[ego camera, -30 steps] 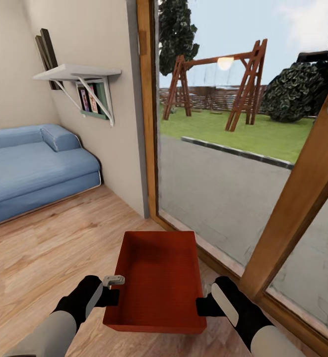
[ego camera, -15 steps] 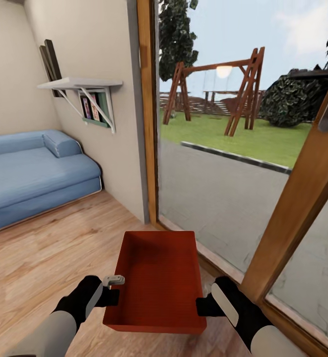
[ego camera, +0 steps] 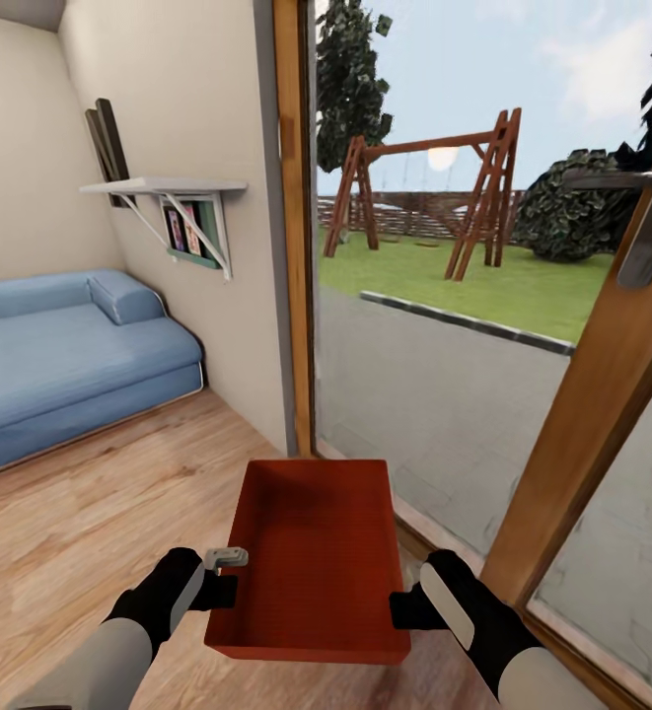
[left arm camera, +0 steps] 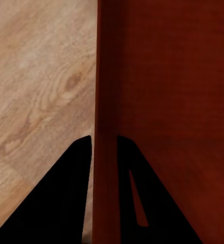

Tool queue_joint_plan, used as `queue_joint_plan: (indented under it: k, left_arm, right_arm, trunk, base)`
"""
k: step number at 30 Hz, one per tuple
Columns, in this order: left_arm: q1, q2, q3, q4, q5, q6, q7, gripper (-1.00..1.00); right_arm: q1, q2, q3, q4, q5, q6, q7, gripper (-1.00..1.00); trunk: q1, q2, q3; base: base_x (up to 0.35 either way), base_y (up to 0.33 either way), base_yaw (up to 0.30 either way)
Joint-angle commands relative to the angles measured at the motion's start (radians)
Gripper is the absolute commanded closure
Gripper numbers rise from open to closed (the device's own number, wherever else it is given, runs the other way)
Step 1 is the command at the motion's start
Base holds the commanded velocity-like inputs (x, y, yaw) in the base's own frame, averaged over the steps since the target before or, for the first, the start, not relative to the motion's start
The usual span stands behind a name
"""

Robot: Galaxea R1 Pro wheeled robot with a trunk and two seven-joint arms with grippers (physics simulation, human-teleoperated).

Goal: Move the two storage containers from the living room to the garage. In the garage, place one container on the floor and stack the other container on top of it (either order is fine).

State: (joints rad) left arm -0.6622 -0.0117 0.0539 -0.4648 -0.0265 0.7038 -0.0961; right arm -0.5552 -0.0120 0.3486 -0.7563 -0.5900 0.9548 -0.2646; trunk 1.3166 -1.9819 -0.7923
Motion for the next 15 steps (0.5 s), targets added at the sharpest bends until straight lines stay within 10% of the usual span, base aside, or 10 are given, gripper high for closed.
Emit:
queue_joint_plan:
  k: [1, 15]
  left_arm:
    - [-0.001, -0.001, 0.004, -0.003, -0.012, 0.005, -0.001, 1.00]
    - [-0.001, -0.001, 0.004, -0.003, -0.013, 0.005, -0.001, 1.00]
  right_arm:
    - [0.000, -0.002, 0.006, 0.000, 0.038, 0.012, -0.013, 1.00]
    - [-0.001, -0.002, 0.006, 0.000, 0.038, 0.012, -0.013, 1.00]
  trunk:
    - [-0.004, 0.007, 0.004]
    - [-0.058, 0.105, 0.069]
  base:
    - [0.000, 0.000, 0.000]
    - [0.000, 0.000, 0.000]
